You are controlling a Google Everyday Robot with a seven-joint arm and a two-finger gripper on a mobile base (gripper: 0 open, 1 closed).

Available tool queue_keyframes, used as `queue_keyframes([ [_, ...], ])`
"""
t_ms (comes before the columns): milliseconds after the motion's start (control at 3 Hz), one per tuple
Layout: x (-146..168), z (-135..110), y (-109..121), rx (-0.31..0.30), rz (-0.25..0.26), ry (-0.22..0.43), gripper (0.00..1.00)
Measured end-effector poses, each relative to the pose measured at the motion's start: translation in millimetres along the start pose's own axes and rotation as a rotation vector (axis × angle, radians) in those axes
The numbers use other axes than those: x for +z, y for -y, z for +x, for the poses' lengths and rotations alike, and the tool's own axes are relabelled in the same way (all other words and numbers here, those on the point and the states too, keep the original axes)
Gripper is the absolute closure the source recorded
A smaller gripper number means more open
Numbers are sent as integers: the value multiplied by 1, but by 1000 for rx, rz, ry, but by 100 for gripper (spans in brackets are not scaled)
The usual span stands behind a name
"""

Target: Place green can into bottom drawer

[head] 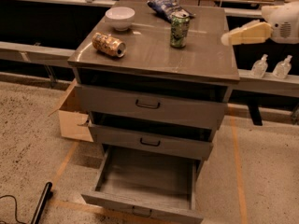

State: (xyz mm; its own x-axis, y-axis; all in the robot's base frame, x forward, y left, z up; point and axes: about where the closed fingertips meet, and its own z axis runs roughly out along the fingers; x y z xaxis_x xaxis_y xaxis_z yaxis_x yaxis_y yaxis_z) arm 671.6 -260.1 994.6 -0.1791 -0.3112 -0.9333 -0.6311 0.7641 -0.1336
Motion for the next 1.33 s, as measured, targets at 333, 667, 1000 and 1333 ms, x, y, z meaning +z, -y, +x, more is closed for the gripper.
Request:
queue_keyframes([
  [333,57,-28,30,-31,30,52,0],
  [667,122,-66,40,-90,26,72,0],
  [1000,122,-65,40,-89,26,71,0],
  [1333,128,-56,35,-62,22,59,0],
])
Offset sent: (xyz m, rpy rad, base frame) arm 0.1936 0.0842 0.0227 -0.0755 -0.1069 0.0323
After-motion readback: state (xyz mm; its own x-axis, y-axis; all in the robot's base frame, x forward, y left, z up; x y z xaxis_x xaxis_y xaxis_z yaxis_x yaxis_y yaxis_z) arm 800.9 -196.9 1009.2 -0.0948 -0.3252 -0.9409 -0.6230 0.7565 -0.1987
